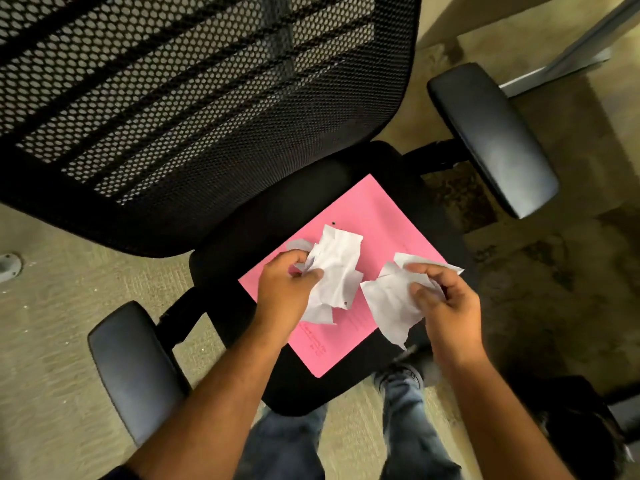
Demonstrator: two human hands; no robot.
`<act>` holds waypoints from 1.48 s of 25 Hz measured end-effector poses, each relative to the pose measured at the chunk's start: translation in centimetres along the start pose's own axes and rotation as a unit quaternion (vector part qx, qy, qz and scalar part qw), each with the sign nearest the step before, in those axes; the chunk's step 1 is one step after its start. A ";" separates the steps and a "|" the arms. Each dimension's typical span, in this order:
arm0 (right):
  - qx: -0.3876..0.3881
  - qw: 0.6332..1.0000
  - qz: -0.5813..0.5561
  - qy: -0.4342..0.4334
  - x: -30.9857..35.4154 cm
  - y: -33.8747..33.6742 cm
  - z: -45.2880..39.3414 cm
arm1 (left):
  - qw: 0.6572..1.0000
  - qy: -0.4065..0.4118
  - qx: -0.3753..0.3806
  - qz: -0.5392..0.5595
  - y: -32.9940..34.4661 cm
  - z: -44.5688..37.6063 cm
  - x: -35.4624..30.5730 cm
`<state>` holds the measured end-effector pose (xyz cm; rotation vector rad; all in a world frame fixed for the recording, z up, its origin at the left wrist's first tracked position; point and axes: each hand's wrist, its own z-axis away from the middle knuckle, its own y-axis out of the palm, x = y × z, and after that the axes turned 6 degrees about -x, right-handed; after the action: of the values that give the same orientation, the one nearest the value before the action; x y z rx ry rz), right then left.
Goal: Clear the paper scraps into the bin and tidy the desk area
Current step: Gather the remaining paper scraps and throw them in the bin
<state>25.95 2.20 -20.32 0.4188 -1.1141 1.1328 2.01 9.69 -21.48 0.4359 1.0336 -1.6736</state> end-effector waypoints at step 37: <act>-0.392 0.874 0.017 0.285 -37.4 -53.8 15.8 | 0.879 0.225 0.331 -0.260 52.3 37.8 11.4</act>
<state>65.33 -51.10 -32.43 -0.5496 -0.9456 0.6676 53.18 -30.24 -30.28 1.1120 0.9199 -2.4961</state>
